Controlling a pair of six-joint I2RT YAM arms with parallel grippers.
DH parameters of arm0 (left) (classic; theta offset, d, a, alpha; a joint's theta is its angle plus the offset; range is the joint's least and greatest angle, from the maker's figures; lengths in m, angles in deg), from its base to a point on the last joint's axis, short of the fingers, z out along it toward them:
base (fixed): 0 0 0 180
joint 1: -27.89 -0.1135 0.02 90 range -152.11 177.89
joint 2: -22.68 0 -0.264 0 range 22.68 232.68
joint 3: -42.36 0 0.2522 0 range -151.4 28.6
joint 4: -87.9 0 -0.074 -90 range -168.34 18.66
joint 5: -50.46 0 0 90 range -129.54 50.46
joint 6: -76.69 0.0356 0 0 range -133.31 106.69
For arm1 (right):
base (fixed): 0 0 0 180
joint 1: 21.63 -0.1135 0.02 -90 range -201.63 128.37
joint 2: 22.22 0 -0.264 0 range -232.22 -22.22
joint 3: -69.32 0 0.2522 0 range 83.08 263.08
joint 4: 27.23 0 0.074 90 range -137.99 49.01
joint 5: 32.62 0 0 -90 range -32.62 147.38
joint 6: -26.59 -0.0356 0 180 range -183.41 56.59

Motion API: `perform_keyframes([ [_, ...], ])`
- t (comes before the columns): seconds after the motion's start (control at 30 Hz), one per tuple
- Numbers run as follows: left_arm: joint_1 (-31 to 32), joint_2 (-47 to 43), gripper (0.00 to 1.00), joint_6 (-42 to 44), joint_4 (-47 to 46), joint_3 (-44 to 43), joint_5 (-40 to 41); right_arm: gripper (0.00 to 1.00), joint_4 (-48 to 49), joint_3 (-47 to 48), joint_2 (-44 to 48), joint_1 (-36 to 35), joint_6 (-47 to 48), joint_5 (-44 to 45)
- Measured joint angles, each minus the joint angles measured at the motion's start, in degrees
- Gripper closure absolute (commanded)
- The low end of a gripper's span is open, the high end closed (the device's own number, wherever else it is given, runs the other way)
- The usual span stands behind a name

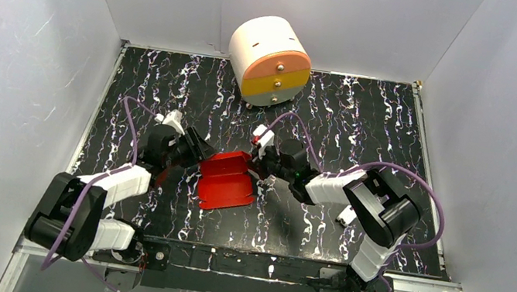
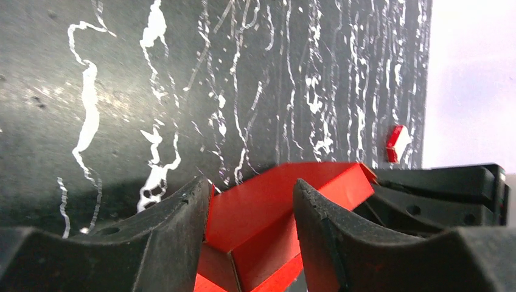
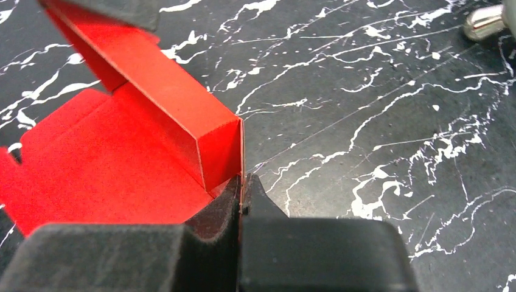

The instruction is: Fold the paper box

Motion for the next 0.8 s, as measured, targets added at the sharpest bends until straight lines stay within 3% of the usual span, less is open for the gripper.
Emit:
perform_keyframes([
  [0.33,2.29,-2.40,0.50,-3.26,-1.49,2.08,-4.24,0.99,3.30,-0.13,-1.44,-2.82,-3.93,12.81],
  [0.8,4.39,-1.46,0.41,-0.28,0.11,0.35,-5.64,0.97,14.16,-3.43,-4.59,-3.69,-4.92,14.82],
])
